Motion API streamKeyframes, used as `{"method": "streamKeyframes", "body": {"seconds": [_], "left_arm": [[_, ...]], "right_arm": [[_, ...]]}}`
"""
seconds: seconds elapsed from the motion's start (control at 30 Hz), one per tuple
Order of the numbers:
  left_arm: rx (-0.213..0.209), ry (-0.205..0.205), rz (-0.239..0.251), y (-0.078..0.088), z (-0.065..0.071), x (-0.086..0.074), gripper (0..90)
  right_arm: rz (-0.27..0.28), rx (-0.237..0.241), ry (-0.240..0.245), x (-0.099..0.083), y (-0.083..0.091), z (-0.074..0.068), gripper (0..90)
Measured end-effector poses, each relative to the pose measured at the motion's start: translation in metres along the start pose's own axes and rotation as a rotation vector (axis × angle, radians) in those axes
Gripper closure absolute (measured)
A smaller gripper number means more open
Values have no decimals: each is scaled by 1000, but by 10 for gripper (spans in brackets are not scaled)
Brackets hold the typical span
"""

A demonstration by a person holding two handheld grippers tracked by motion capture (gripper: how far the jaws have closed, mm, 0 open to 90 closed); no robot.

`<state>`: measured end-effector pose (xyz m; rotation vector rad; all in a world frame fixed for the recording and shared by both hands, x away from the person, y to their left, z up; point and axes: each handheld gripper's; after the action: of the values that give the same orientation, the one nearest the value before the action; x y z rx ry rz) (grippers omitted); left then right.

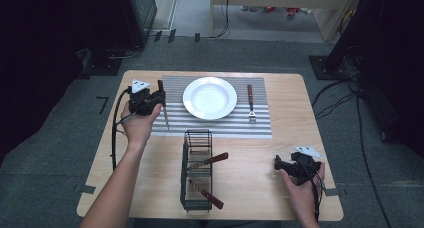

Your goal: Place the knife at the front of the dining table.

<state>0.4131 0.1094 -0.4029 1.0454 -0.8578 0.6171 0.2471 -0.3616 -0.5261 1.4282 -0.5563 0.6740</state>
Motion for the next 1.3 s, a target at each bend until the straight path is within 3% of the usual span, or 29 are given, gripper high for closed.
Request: {"method": "streamKeyframes", "body": {"seconds": [0.6, 0.97, 1.3], "left_arm": [[13, 66, 9, -31, -10, 3, 767], [20, 137, 21, -56, -21, -1, 767], [45, 140, -11, -78, -24, -1, 766]], "right_arm": [[0, 0, 0, 0, 0, 0, 0], [0, 0, 1, 0, 0, 0, 0], [0, 0, 0, 0, 0, 0, 0]]}}
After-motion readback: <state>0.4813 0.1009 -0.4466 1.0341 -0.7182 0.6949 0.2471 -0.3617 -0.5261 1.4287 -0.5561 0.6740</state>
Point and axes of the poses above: each handheld gripper's, and its own axes: y roughly backward along the jaws, x roughly out of its top, z roughly to its right, and after that the axes turned 8 degrees about y, right-handed
